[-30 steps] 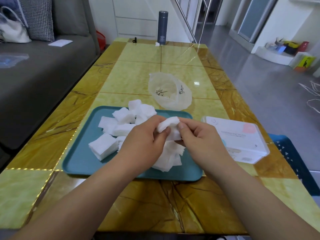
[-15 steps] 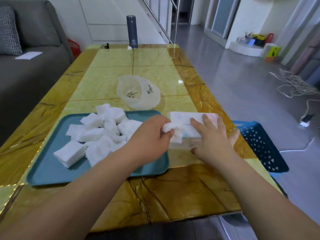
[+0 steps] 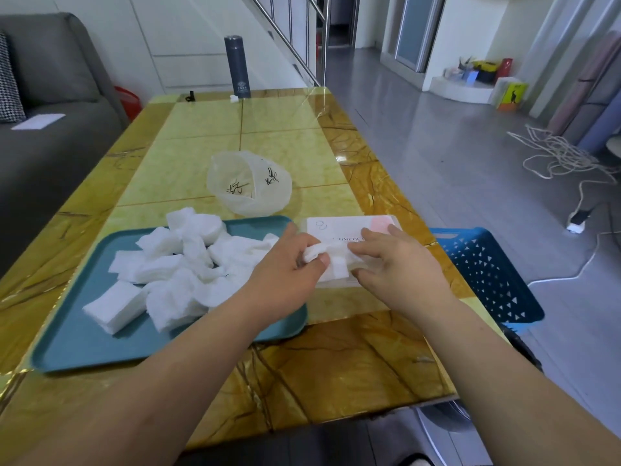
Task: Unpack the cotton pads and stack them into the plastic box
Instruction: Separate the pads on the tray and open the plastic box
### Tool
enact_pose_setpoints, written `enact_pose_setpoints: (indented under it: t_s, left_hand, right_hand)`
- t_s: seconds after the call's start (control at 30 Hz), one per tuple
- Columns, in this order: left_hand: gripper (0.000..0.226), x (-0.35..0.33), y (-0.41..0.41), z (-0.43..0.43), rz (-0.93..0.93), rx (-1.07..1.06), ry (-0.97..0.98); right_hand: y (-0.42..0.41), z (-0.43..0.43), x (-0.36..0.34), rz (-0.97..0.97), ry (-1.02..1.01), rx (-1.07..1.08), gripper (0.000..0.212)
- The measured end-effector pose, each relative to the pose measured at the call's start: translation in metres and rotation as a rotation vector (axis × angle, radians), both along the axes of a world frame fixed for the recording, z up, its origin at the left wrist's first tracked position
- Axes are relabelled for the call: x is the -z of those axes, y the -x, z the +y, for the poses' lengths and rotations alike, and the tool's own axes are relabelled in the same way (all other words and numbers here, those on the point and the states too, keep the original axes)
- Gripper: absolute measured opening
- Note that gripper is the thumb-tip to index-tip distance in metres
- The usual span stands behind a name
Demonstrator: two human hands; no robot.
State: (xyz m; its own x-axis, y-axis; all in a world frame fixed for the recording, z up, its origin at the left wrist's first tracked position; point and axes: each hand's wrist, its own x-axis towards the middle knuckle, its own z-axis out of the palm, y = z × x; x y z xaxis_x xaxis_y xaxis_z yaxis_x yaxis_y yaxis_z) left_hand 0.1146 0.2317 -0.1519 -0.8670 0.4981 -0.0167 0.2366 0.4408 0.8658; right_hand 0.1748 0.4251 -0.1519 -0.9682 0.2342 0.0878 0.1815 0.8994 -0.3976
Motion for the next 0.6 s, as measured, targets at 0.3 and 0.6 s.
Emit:
enact_pose_setpoints:
  t_s: [0.3,0.6]
  left_hand:
    - [0.006,0.000,-0.011,0.001,-0.059,-0.027,-0.018]
    - [0.009,0.001,-0.008,-0.003,-0.004,0.031,0.000]
  right_hand:
    - [-0.003,-0.023,0.000,0.027,-0.266,0.022,0.032]
    - [0.007,-0.042,0.009,-0.016,-0.504,0.000,0.045]
